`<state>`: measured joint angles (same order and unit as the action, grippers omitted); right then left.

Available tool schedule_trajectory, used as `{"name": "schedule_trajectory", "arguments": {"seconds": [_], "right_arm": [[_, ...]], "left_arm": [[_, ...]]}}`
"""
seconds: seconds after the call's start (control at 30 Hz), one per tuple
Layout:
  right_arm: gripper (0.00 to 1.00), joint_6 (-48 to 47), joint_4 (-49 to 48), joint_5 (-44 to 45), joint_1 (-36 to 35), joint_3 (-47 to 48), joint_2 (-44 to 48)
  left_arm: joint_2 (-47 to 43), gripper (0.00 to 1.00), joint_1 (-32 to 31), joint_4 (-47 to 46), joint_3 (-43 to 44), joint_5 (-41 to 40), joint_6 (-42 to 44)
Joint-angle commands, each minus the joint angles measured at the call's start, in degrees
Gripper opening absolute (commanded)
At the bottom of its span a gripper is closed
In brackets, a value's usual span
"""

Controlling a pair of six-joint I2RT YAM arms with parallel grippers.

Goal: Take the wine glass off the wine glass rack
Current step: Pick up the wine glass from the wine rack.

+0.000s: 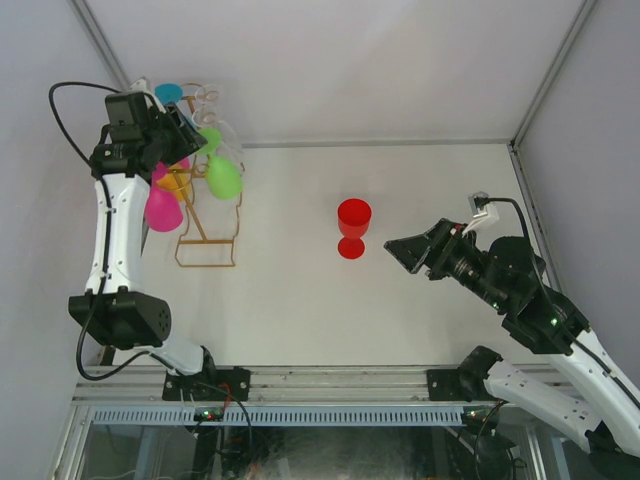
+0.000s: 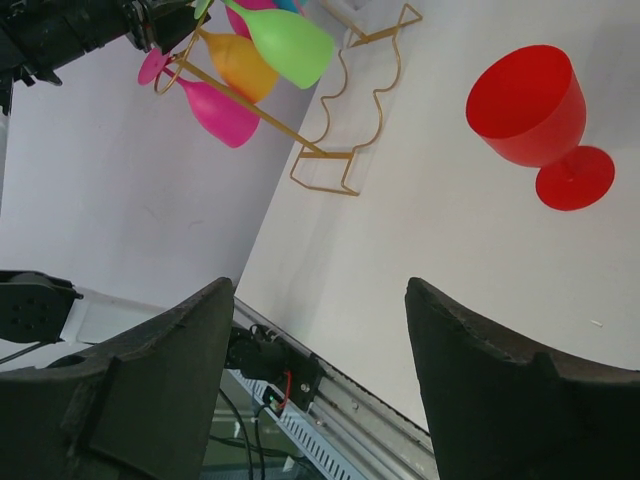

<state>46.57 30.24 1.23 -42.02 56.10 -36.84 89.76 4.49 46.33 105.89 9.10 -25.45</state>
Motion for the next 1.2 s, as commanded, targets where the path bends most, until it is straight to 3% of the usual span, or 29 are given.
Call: {"name": "schedule_trajectory", "arguments": {"seconds": [0.0,0.77,1.0,1.17], "right_arm": [[0.69,1.16,-1.53,1.75,-0.26,0.12,0.51],[0.69,1.77,-2.19,1.49,-0.26,-0.28,-0.18],[0.69,2.2,-1.97,1.23,-0.26,-0.27,-0.29],[0.69,2.42,-1.93,1.23,-0.26,-0.29,0.03]], "left_arm": [[-0.85,0.51,0.55,-3.13,-1.86,-0.3,-1.9],[-4.33,0.19,1.28,-5.8,-4.21,-0.37,-5.05],[-7.52,0.01,2.47,-11.1,-9.67,2.97,-10.81],[-9.36,0.0,3.12,-15.51,-13.31,4.95,-16.03]]}}
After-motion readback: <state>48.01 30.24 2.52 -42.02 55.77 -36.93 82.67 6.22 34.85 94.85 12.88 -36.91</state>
